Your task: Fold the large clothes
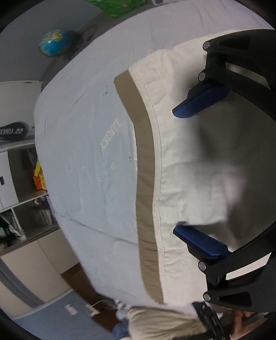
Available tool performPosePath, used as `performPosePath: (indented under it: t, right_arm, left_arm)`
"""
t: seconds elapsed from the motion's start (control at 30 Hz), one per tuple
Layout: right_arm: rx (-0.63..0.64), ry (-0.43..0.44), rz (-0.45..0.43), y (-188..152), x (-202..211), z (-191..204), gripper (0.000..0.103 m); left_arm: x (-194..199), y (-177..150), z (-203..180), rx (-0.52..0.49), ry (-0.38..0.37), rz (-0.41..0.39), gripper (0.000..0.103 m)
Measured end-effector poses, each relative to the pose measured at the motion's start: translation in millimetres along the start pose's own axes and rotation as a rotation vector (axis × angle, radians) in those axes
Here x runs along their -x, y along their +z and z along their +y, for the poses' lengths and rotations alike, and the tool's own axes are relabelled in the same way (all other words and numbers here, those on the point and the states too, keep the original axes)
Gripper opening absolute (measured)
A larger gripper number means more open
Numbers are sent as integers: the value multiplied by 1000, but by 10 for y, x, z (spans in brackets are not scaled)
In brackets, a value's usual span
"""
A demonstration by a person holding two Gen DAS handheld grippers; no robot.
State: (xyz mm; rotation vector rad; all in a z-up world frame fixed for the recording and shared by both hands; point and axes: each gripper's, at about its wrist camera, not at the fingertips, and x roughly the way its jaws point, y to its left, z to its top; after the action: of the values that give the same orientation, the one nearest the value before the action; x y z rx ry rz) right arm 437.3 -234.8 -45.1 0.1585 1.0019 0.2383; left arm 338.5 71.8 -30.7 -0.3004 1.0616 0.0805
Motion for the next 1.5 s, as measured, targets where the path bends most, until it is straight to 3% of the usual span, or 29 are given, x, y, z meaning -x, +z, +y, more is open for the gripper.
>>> performPosePath:
  t: [0.2, 0.4, 0.5, 0.63, 0.73, 1.0, 1.27, 1.5]
  right_arm:
    - [-45, -127, 19, -123, 255, -586, 96]
    - [-120, -177, 15, -605, 669, -1117, 96]
    - [-186, -161, -4, -962, 919, -1355, 96]
    - [-218, -106, -27, -1366, 1239, -1467, 96]
    - [-215, -57, -53, -1587, 1480, -1454, 96]
    - [-129, 29, -118, -1868, 2163, -1137, 96]
    - [-75, 86, -168, -2108, 2532, -803, 96]
    - [-25, 106, -188, -2391, 2723, -544, 96]
  left_arm:
    - [109, -165, 121, 4, 5, 17, 72]
    - [428, -396, 205, 4, 36, 18, 79]
    - [627, -588, 360, 37, 48, 26, 79]
    - [940, -808, 426, 73, 24, 11, 87]
    - [1224, -942, 322, 49, 6, -35, 94]
    - [1822, -1490, -31, -12, -40, -120, 96]
    - [2150, -1905, -443, -76, -90, -207, 96]
    - [2271, -2180, -737, -107, -103, -232, 96]
